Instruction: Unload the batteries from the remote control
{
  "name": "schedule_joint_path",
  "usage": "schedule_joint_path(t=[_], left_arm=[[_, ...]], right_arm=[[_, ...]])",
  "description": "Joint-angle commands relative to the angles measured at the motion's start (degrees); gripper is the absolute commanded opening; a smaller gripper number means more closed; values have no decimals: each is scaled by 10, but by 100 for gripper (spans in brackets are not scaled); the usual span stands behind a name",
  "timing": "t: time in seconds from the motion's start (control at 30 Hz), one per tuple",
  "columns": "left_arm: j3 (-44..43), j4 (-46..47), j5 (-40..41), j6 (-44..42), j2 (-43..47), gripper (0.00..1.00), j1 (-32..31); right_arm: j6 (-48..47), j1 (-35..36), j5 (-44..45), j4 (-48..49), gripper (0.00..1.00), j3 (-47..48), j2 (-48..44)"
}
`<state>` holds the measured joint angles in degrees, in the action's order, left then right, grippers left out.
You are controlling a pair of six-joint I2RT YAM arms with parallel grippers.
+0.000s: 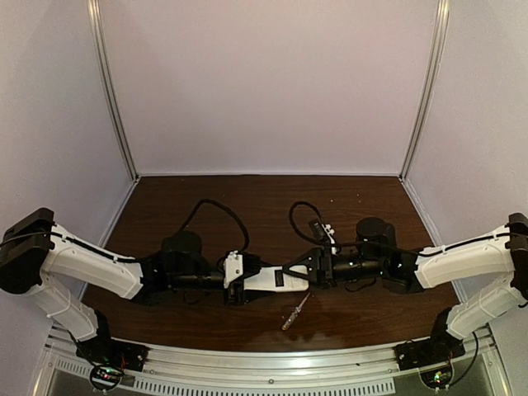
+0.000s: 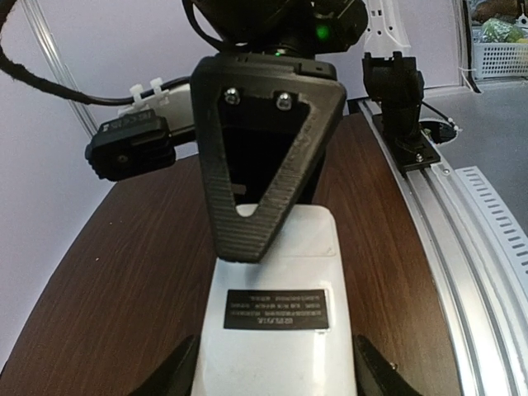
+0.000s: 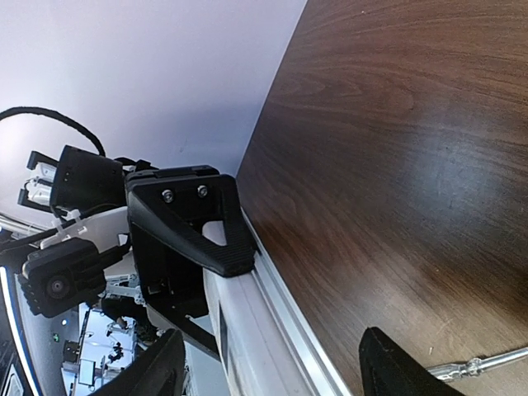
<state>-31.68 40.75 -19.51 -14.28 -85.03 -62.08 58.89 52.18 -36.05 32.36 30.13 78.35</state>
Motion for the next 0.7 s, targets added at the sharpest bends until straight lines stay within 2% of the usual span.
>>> schedule_joint_path(t=[0.0, 0.2, 0.67], left_arm=[[-18, 5, 21, -1, -9, 0, 2], [-21, 13, 30, 19, -16, 0, 1], [-36, 45, 16, 42, -53, 0, 2]], right_arm=[[-47, -3, 51, -130, 74, 24, -40], [-75, -3, 93, -249, 74, 51, -75], [-90, -1, 130, -388, 71, 88, -102]])
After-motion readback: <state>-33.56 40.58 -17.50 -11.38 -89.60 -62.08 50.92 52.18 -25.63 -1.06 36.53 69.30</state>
